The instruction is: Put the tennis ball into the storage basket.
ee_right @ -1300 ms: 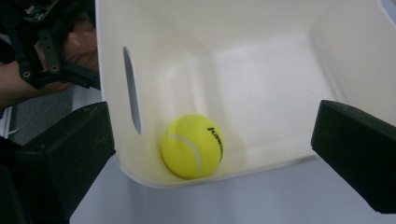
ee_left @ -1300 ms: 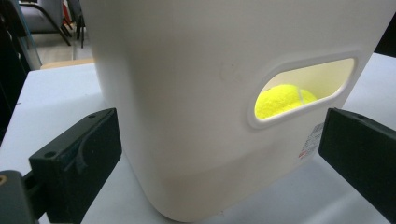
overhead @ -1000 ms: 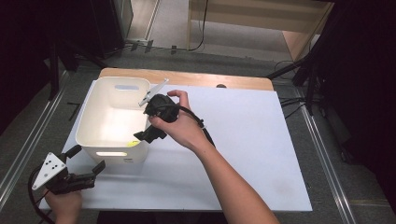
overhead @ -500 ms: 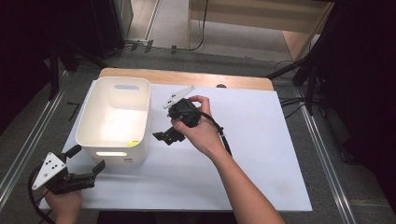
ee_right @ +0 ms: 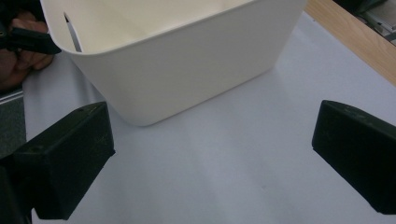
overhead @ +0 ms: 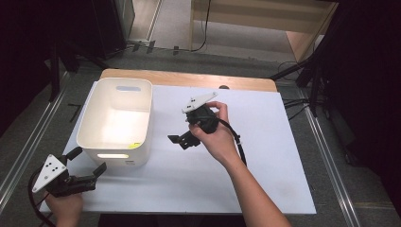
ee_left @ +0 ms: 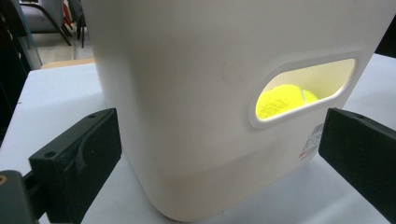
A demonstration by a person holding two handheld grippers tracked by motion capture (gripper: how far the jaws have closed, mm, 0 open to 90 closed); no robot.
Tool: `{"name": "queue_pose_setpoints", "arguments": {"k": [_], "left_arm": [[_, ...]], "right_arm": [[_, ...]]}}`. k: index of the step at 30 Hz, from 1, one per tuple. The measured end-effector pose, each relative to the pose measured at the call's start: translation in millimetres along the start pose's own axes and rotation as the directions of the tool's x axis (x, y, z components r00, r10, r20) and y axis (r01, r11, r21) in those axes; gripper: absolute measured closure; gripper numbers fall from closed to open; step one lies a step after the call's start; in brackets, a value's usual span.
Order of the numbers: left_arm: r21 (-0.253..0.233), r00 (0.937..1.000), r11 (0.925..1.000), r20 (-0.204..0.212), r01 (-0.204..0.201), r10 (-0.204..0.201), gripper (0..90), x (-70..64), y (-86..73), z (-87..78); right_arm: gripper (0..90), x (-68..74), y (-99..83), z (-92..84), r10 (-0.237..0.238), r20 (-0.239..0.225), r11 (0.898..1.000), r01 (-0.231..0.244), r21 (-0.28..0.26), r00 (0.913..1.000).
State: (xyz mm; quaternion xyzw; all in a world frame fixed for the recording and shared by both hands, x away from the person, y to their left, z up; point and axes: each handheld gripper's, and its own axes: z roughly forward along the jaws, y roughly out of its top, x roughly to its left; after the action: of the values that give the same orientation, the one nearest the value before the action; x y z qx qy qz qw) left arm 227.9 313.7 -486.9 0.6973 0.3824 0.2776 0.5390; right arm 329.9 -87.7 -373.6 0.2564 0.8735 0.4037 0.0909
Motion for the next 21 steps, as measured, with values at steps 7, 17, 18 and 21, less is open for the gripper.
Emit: {"name": "queue_pose_setpoints", "arguments": {"k": [7,17,18,21], "left_arm": [[0.001,1.0,1.0,0.0,-0.001,0.001,0.0,-0.1,0.0,0.0],[0.0,1.0,1.0,0.0,-0.001,0.001,0.0,0.0,-0.1,-0.1],[0.0,1.0,1.0,0.0,0.001,-0.001,0.0,0.0,0.0,-0.1],[-0.002,1.0,1.0,0.0,0.002,-0.002,0.0,0.0,-0.1,-0.1]], "right_arm": [[0.0,-3.7,-15.6,-8.0,0.026,0.02,1.0,-0.025,-0.015,0.9995],[0.0,-8.2,-37.4,-17.4,0.048,0.035,0.999,-0.047,-0.026,0.9982],[0.0,-8.2,-39.7,-18.0,0.052,0.042,0.998,-0.051,-0.026,0.9978],[0.0,-8.8,-46.9,-20.2,0.059,0.048,0.998,-0.058,-0.031,0.9971]]}}
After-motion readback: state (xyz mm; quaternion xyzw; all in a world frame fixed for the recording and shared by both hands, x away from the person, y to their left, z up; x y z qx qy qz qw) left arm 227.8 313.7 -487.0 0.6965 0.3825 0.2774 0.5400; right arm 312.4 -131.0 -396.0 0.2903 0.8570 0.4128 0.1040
